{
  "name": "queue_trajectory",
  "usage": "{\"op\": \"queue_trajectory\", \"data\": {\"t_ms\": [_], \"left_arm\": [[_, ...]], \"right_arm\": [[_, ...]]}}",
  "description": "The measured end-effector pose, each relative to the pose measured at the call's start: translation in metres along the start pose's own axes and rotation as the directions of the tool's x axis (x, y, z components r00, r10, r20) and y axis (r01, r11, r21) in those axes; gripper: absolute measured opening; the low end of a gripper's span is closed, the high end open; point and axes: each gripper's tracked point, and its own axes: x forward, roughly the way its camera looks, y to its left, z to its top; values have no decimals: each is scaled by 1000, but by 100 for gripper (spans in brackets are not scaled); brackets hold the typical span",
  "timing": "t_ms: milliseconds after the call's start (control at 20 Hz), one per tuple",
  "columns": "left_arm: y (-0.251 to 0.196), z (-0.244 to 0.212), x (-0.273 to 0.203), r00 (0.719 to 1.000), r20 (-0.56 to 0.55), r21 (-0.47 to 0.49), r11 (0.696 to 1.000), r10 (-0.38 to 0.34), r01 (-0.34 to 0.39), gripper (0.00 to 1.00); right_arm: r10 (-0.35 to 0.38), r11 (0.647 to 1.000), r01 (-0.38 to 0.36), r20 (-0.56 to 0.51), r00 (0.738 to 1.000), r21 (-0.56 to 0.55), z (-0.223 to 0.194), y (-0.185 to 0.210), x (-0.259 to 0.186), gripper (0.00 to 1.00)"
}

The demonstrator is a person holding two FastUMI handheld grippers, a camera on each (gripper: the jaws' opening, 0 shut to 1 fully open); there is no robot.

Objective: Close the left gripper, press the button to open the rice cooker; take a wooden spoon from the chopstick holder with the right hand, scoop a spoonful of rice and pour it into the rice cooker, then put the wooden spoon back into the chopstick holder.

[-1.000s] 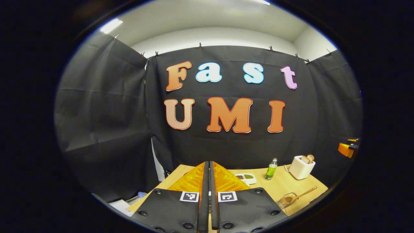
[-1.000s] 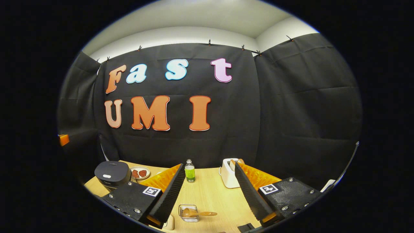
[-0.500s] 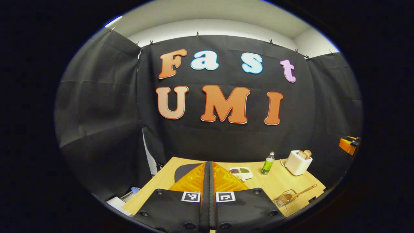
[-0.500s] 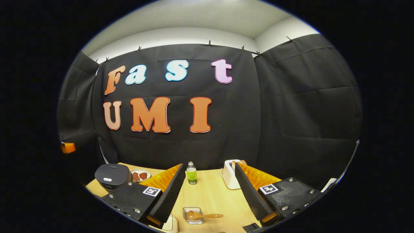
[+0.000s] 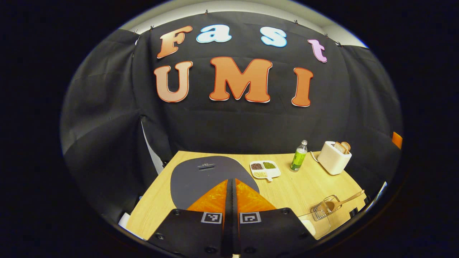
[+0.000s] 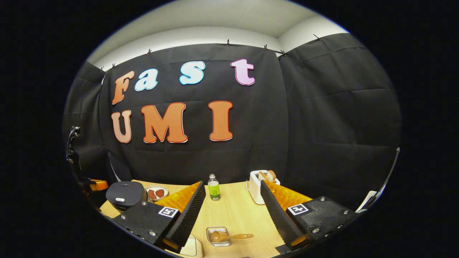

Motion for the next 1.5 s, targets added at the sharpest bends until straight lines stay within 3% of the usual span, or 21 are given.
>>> {"op": "queue_trajectory", "data": {"t_ms": [100,250,300,400,450,600,750,900,1150,1500], "left_arm": [[2,-16,16,999,-34,-2,1000,6,-6,1],[2,-44,33,995,-102,-25,1000,3,-6,1],[4,-50,37,993,-117,-26,1000,10,-14,7],[7,-63,41,990,-143,-36,999,10,-15,1],[7,-67,43,988,-155,-38,999,11,-17,4],[11,-68,45,988,-157,-28,999,14,-18,4],[11,-82,48,980,-198,-80,997,-5,-11,5],[10,-81,46,978,-209,-46,999,-25,16,5],[10,-55,36,988,-151,-3,1000,16,-17,4],[15,44,-10,997,68,-30,999,45,-43,1]], "right_arm": [[-7,1000,7,-6,1000,1,-3,-2,-2,95],[-21,1000,21,-18,1000,-2,-6,-4,-2,95],[-19,1000,19,-16,1000,1,-5,-2,-3,95],[-17,1000,17,-15,1000,-3,-6,-2,-3,95],[-18,1000,17,-16,1000,-6,-6,-1,-3,95],[-9,1000,8,-20,1000,-5,-8,3,-2,95],[-11,1000,11,-24,1000,-4,-11,3,-2,95],[-7,1000,7,-35,999,4,-17,3,-5,95],[-5,1000,6,-30,1000,17,-16,-2,-13,95],[3,999,-3,-2,1000,53,-16,-11,-25,95]]}}
